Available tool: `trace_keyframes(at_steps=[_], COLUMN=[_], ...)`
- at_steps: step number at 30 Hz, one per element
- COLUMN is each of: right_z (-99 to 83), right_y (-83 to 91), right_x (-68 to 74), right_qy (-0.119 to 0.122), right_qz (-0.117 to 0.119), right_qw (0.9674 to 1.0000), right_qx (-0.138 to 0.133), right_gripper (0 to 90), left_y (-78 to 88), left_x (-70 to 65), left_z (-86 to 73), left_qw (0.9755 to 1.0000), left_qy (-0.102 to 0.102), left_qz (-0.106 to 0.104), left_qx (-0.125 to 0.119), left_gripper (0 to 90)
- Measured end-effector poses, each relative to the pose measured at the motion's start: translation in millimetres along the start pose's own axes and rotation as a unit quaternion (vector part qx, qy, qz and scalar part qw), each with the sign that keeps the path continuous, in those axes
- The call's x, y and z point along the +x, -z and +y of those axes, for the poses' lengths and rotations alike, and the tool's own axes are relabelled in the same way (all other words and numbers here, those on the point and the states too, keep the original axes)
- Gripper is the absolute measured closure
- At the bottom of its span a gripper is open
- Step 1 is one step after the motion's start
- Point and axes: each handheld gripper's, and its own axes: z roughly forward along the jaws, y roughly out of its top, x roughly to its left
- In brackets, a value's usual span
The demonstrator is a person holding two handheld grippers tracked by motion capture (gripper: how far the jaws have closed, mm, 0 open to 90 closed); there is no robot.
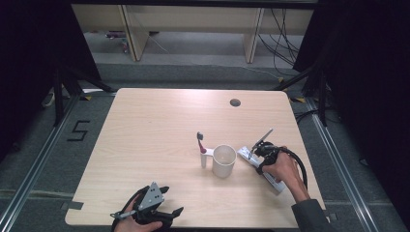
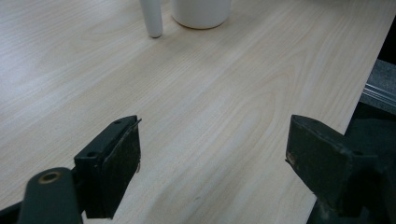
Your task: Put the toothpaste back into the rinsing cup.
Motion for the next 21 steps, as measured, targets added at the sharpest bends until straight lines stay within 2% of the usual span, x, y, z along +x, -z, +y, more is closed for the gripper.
trace_keyframes(at_steps=[1, 2, 4, 5, 6, 7, 8, 9, 10, 11, 12, 13, 14, 15, 18, 19, 21], right_z=[1.0, 1.7, 2.7, 3.8, 5.3, 3.8, 5.6, 6.4, 8.0, 8.3, 9.6, 10.0, 10.8, 11.8, 14.3, 14.7, 17.3], right_y=[-0.4, -0.1, -0.1, 0.6, -0.8, -0.8, -0.1, -1.5, -0.3, -1.1, -0.8, -1.3, -1.4, -1.3, -1.0, -1.7, -1.2], right_x=[-0.3, -1.2, -3.1, -1.8, -7.0, -4.1, -3.7, -5.0, -2.9, -3.2, -1.4, -2.2, -1.5, -1.2, 0.2, -0.4, 1.4], right_qy=[-0.001, 0.0, -0.002, -0.013, 0.023, -0.001, -0.002, 0.01, 0.001, 0.008, -0.001, 0.009, 0.007, 0.007, 0.006, 0.015, 0.007], right_qz=[0.001, 0.005, 0.01, 0.012, 0.013, 0.014, 0.013, 0.011, 0.013, 0.009, 0.009, 0.008, 0.007, 0.009, 0.004, 0.004, 0.001], right_qw=[1.0, 1.0, 0.9999, 0.9997, 0.9996, 0.9998, 0.9997, 0.9997, 0.9994, 0.9995, 0.9993, 0.9992, 0.9991, 0.9989, 0.9984, 0.9983, 0.9977], right_qx=[0.003, 0.006, 0.009, 0.015, 0.01, 0.017, 0.021, 0.02, 0.031, 0.03, 0.036, 0.038, 0.041, 0.045, 0.055, 0.057, 0.068], right_gripper=[75.7, 75.6, 75.8, 75.8, 75.9, 75.9, 75.9, 75.9, 75.9, 75.9, 75.9, 75.9, 76.0, 76.0, 76.1, 76.1, 76.1], left_y=[-0.8, -0.8, -1.2, -0.8, -1.1, -0.6, -0.8, -1.1, -0.8, -0.7, -1.4, -1.0, -1.9, -0.5, -0.8, -0.2, -0.7], left_x=[-0.5, -1.3, -1.7, -1.3, -1.9, -1.6, -1.8, -1.9, -1.7, -1.7, -1.7, -1.3, -2.0, 0.0, -2.1, -1.6, -1.6], left_z=[-0.7, -0.3, -0.4, -0.1, -0.5, -0.3, -0.3, -0.2, -0.1, -0.3, -0.8, -0.7, -0.5, 0.0, -0.3, 0.0, 0.0], left_qw=[1.0, 0.9999, 0.9999, 0.9999, 0.9999, 0.9999, 0.9999, 0.9999, 0.9999, 0.9999, 0.9998, 0.9999, 0.9997, 1.0, 0.9999, 1.0, 0.9999], left_qy=[0.0, 0.007, 0.008, 0.007, 0.007, 0.006, 0.006, 0.007, 0.007, 0.006, 0.007, 0.006, 0.013, 0.001, 0.007, 0.004, 0.007], left_qz=[0.002, -0.005, -0.002, -0.006, -0.001, -0.004, -0.003, -0.003, -0.003, -0.004, -0.003, -0.001, -0.001, 0.0, -0.003, -0.004, -0.004], left_qx=[-0.008, -0.01, -0.015, -0.009, -0.012, -0.009, -0.011, -0.013, -0.01, -0.01, -0.016, -0.014, -0.019, -0.005, -0.011, -0.007, -0.01], left_gripper=[17.4, 17.4, 17.4, 17.4, 17.4, 17.4, 17.4, 17.4, 17.4, 17.4, 17.4, 17.4, 17.4, 17.4, 17.4, 17.4, 17.4])
